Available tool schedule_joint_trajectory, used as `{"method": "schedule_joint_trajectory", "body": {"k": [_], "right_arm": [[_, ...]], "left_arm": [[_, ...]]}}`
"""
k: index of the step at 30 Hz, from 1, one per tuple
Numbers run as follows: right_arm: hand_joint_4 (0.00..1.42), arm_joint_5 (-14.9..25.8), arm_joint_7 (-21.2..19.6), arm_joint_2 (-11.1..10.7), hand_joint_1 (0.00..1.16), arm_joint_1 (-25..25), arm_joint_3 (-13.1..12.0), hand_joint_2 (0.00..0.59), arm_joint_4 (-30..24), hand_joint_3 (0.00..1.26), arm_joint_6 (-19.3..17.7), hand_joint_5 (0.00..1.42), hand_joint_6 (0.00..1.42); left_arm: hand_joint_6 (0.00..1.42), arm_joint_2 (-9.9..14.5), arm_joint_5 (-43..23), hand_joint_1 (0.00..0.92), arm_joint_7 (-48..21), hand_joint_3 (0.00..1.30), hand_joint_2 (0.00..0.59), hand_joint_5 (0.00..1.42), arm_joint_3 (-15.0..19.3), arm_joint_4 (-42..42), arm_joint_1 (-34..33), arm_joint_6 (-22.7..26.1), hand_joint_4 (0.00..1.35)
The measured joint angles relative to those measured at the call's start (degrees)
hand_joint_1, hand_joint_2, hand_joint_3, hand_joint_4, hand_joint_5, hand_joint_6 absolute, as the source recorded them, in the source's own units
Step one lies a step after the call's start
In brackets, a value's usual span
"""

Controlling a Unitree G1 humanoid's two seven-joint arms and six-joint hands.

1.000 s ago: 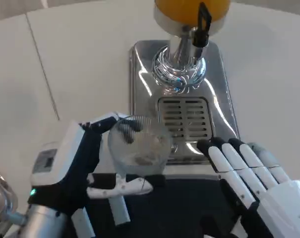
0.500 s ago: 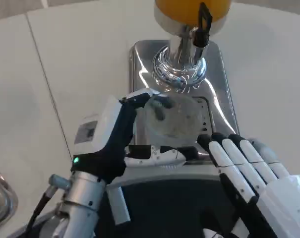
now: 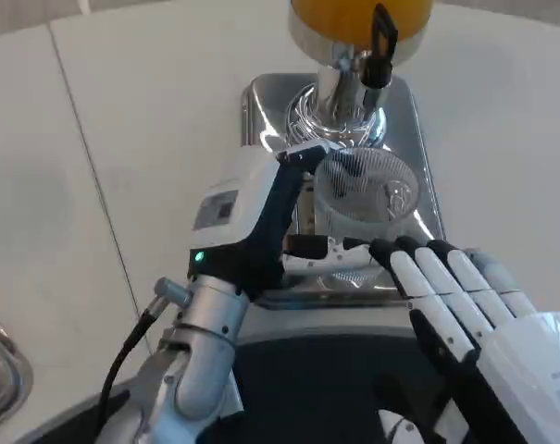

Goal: Grasp the cup under the faucet to collect the drink, then remove the cup.

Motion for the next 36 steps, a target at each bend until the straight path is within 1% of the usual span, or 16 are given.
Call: {"method": "schedule_joint_trajectory", "body": {"k": [13, 18, 25, 30, 33, 34, 35, 36], "right_arm": [[0.00, -0.1, 1.1, -0.2, 0.21, -1.6, 0.3, 0.586, 0.0, 0.00, 1.7, 0.00, 0.00], [0.00, -0.5, 1.3, -0.2, 0.21, -1.9, 0.5, 0.586, 0.0, 0.00, 2.2, 0.00, 0.00], [0.00, -0.6, 1.7, -0.1, 0.21, -2.4, 0.6, 0.586, 0.0, 0.00, 3.1, 0.00, 0.00], [0.00, -0.7, 2.3, -0.1, 0.21, -2.8, 0.8, 0.586, 0.0, 0.00, 3.6, 0.00, 0.00], [0.00, -0.7, 2.6, -0.1, 0.21, -3.0, 0.8, 0.586, 0.0, 0.00, 3.9, 0.00, 0.00], [0.00, -0.7, 2.6, -0.1, 0.21, -3.0, 0.8, 0.586, 0.0, 0.00, 4.1, 0.00, 0.00], [0.00, -0.8, 2.6, -0.1, 0.21, -3.0, 0.9, 0.586, 0.0, 0.00, 4.1, 0.00, 0.00], [0.00, -0.8, 2.7, -0.1, 0.21, -3.0, 0.9, 0.586, 0.0, 0.00, 4.1, 0.00, 0.00]], "left_arm": [[1.42, -0.8, 0.0, 0.718, 7.3, 1.17, 0.000, 1.42, -3.1, 14.7, -9.1, 0.5, 1.05], [1.42, -1.6, 0.0, 0.722, 9.7, 1.17, 0.000, 1.42, -3.7, 17.0, -10.8, 1.8, 1.05], [1.42, -2.0, -0.1, 0.736, 12.1, 1.16, 0.000, 1.42, -4.9, 19.0, -11.9, 2.4, 1.02], [1.42, -2.4, 1.2, 0.745, 15.4, 1.15, 0.000, 1.40, -5.7, 19.3, -12.1, 5.1, 1.01], [1.42, -2.5, 1.2, 0.731, 16.0, 1.05, 0.000, 1.32, -5.8, 19.6, -12.1, 5.2, 1.02], [1.41, -2.5, 1.2, 0.719, 16.1, 1.00, 0.000, 1.27, -5.8, 19.8, -12.2, 5.2, 1.04], [1.39, -2.5, 1.1, 0.715, 16.2, 0.98, 0.000, 1.25, -5.7, 19.9, -12.3, 5.1, 1.04], [1.37, -2.5, 1.0, 0.700, 16.2, 0.91, 0.000, 1.20, -5.7, 20.2, -12.5, 5.0, 0.99]]}}
